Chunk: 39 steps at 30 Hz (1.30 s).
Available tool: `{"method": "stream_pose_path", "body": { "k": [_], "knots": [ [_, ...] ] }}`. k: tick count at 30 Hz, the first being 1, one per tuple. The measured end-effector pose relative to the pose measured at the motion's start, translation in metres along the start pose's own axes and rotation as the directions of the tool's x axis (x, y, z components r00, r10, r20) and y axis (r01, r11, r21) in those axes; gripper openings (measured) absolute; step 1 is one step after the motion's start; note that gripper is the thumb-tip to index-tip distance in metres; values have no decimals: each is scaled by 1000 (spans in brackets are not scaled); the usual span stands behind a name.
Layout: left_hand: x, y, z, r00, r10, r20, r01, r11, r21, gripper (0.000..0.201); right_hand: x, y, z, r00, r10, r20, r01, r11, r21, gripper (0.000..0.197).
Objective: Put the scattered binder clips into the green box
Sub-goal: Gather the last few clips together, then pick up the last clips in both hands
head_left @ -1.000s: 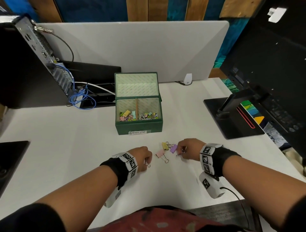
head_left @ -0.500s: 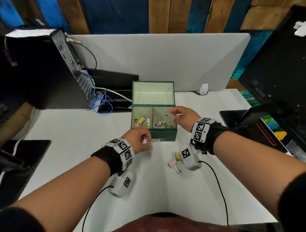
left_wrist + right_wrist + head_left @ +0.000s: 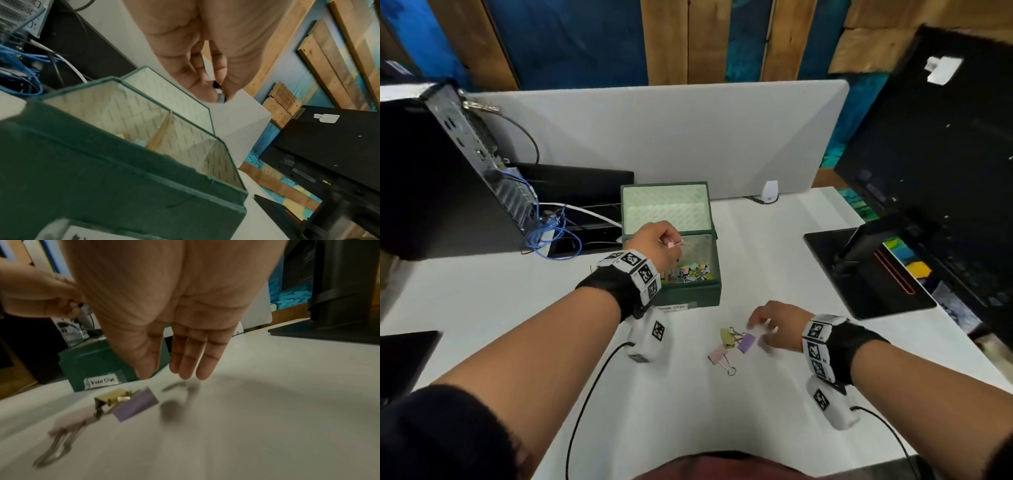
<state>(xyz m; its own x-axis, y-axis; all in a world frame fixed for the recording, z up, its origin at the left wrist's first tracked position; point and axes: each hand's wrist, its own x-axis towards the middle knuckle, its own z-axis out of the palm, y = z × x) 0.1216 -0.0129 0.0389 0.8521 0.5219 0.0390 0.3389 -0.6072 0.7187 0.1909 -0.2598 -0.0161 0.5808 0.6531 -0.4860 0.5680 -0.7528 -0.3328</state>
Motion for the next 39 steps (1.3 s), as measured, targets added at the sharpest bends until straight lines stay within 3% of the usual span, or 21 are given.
{"method": "stream_pose_path", "body": {
  "k": [3, 7, 11, 13, 15, 18, 20, 23, 26, 35, 39],
  "knots": [
    [4, -2, 9, 998, -35, 43, 34, 999, 33, 3, -8, 1, 7, 998, -2, 57, 1, 1000, 13, 50],
    [-3, -7, 16, 995, -37, 98, 24, 991, 134, 11, -9, -3, 11, 996, -28, 83, 32, 998, -54, 61],
    [-17, -6, 25, 986, 64, 153, -86, 986, 142, 7, -6, -3, 12, 996, -33, 86, 39, 997, -70, 66],
    [-29, -2, 30, 948, 130, 290, -187, 966, 179, 15, -6, -6, 11, 995, -43, 85, 51, 994, -96, 67],
    [-42, 3, 38, 877, 146, 458, -276, 934, 229, 23, -4, -9, 11, 995, -57, 78, 67, 988, -140, 65],
    [-55, -4, 60, 769, 41, 637, -309, 897, 316, 48, 2, -12, 14, 995, -56, 78, 70, 980, -187, 57],
    [-62, -13, 75, 729, -33, 684, -310, 874, 374, 72, 5, -14, 15, 996, -44, 72, 59, 975, -213, 52],
    [-68, -19, 89, 721, -3, 693, -382, 833, 401, 90, 6, -15, 16, 998, -37, 59, 48, 978, -202, 49],
    [-69, -18, 97, 722, 42, 691, -415, 825, 383, 85, 7, -14, 17, 997, -30, 68, 43, 979, -198, 46],
    [-65, -21, 106, 686, 56, 725, -467, 798, 381, 45, 2, -14, 15, 995, -52, 80, 67, 977, -204, 32],
    [-63, -26, 103, 700, 81, 710, -464, 807, 366, 41, 0, -14, 15, 998, -27, 61, 39, 980, -197, 43]
  ]
}}
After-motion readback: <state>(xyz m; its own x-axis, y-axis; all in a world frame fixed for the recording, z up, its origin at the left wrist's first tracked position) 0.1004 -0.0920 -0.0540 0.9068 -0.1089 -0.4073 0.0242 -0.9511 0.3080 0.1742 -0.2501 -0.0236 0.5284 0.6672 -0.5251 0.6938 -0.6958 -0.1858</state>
